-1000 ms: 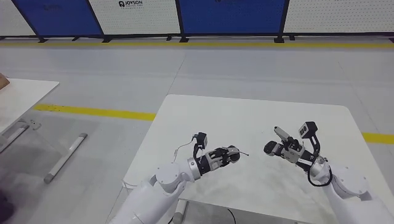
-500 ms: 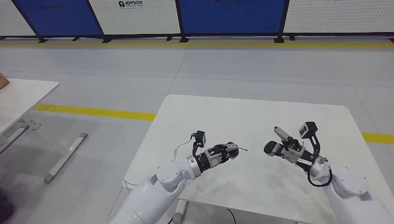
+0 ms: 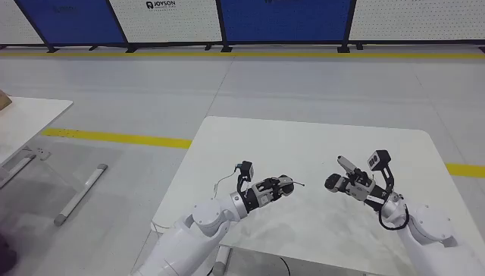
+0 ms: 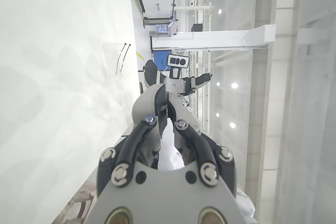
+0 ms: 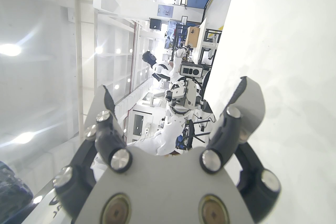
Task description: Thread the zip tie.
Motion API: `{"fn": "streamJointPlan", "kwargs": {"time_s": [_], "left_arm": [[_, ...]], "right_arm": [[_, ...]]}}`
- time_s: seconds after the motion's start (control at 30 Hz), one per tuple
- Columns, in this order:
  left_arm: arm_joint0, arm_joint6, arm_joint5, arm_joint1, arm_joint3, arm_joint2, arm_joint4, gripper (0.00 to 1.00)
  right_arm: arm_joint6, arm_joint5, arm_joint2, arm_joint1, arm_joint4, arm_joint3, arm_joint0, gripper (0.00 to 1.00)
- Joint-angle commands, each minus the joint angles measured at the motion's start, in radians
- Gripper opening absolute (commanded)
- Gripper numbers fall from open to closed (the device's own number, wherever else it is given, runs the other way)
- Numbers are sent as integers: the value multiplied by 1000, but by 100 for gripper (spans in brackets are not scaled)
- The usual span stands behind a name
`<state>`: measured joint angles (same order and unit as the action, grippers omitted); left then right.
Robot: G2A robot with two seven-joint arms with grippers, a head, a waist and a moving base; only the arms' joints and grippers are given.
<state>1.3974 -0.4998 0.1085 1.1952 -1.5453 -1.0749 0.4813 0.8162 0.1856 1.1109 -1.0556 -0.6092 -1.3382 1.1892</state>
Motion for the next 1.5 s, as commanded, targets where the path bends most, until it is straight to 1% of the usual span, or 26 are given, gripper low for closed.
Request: {"fn": "streamJointPlan", "kwargs": {"time_s": [0.0,0.07,0.13,0.2,0.27,0.33,0.37,0.4,0.43,0.83,0.9,0.97,1.0,1.03,1.1,1.13,1.2,1.27,1.33,1.4,1.47], "left_arm": [[0,0,0,0,0,0,0,0],[0,0,0,0,0,0,0,0],[0,0,0,0,0,0,0,0],[0,0,0,0,0,0,0,0],[0,0,0,0,0,0,0,0],[0,0,0,0,0,0,0,0],[0,0,0,0,0,0,0,0],[0,0,0,0,0,0,0,0],[0,0,0,0,0,0,0,0],[0,0,0,0,0,0,0,0],[0,0,0,0,0,0,0,0],[0,0,0,0,0,0,0,0],[0,0,0,0,0,0,0,0],[0,0,0,0,0,0,0,0],[0,0,0,0,0,0,0,0],[0,0,0,0,0,0,0,0],[0,0,0,0,0,0,0,0],[0,0,0,0,0,0,0,0],[0,0,0,0,0,0,0,0],[0,0,0,0,0,0,0,0],[0,0,0,0,0,0,0,0]], "right_arm": [[28,-19,7,5,54,4,-10,100],[49,-34,14,13,141,3,-21,100],[72,-42,31,22,216,-16,-24,100],[125,-61,51,33,262,-40,-29,100],[161,-95,84,45,310,-69,-36,100],[206,-116,104,54,344,-110,-36,100],[250,-143,116,61,370,-126,-44,100],[258,-165,127,65,382,-134,-50,100],[259,-171,130,65,385,-138,-52,100],[254,-170,130,65,386,-138,-50,100],[223,-157,150,70,422,-151,-45,100],[246,-163,185,81,457,-181,-38,100],[251,-170,206,87,487,-196,-37,100],[261,-190,225,94,523,-222,-31,100],[307,-218,242,103,568,-259,-33,100],[361,-238,243,109,600,-268,-46,100],[391,-281,233,112,654,-264,-80,100],[437,-310,188,111,709,-246,-130,100],[466,-325,136,106,754,-215,-175,100],[450,-361,91,98,790,-174,-219,100],[450,-361,91,98,790,-174,-219,100]]}}
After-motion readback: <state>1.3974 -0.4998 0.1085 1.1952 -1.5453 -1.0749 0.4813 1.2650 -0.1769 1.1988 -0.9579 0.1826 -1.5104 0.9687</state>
